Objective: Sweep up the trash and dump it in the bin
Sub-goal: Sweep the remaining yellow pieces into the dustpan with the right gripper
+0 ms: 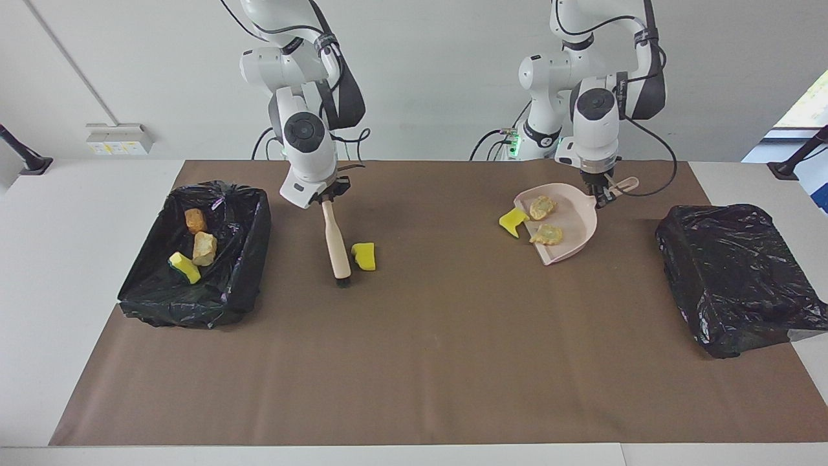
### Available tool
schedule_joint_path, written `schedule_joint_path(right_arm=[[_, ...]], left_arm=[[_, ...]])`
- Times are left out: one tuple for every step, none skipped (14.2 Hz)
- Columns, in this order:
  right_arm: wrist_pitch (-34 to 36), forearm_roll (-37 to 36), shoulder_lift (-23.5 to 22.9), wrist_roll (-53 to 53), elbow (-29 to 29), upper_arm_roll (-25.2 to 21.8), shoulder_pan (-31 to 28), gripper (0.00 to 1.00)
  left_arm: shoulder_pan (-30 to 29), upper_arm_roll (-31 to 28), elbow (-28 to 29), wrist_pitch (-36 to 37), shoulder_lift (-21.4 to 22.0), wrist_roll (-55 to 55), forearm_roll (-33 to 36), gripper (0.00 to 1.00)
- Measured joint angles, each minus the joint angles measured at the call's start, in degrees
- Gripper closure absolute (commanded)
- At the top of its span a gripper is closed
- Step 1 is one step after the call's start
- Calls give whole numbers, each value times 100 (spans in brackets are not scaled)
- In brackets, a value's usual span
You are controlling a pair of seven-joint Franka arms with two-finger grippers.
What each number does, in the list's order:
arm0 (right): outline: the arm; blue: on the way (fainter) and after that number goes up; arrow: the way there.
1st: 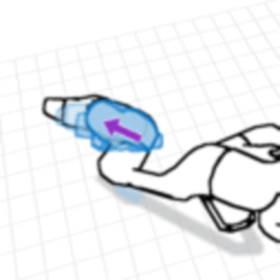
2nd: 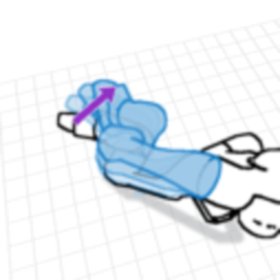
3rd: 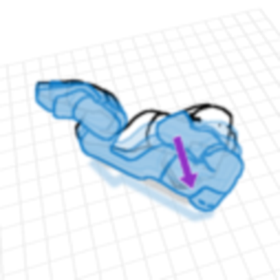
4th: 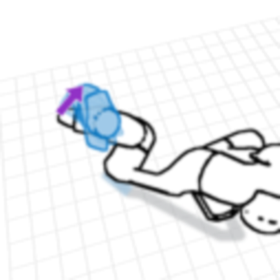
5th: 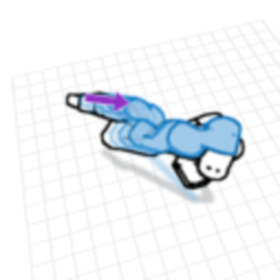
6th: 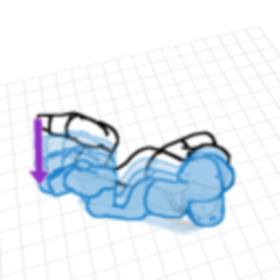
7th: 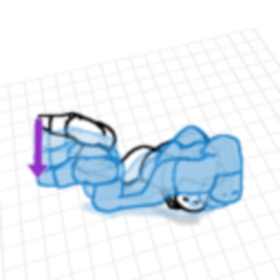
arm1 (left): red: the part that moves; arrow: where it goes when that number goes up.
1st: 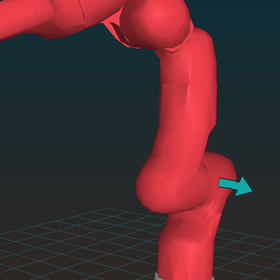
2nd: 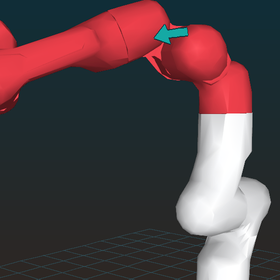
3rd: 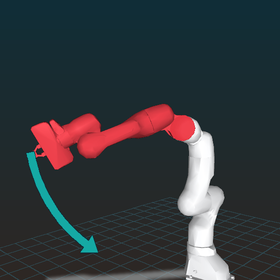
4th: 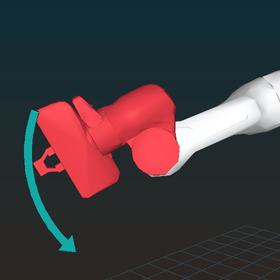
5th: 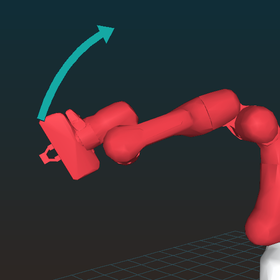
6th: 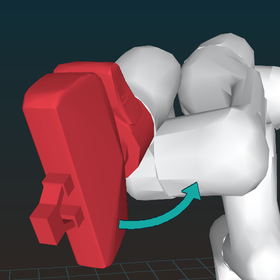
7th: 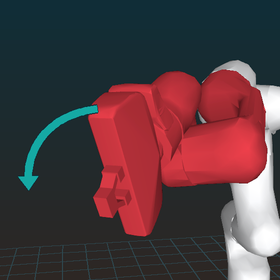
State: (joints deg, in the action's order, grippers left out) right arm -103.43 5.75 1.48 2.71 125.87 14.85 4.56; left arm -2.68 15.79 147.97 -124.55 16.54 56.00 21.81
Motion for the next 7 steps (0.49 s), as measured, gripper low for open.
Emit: schedule_joint_path(right_arm=[[-11,203,-22,11,16,2,157,100],[-58,356,-66,90,23,4,350,100],[-136,506,-109,217,24,7,517,100],[-182,701,-136,298,25,9,632,100],[-212,924,-145,320,26,11,689,100],[-235,1145,-146,320,26,10,728,100],[-276,1371,-146,320,26,9,776,100]], left_arm=[[16,196,-185,-3,-241,-139,-6,100],[21,371,-405,10,-473,-239,-75,100],[21,536,-621,57,-662,-324,-233,100],[23,717,-835,142,-822,-410,-437,100],[24,897,-1010,246,-940,-511,-578,100],[26,1088,-1153,356,-1032,-665,-675,100],[29,1297,-1247,448,-1086,-873,-770,100]])
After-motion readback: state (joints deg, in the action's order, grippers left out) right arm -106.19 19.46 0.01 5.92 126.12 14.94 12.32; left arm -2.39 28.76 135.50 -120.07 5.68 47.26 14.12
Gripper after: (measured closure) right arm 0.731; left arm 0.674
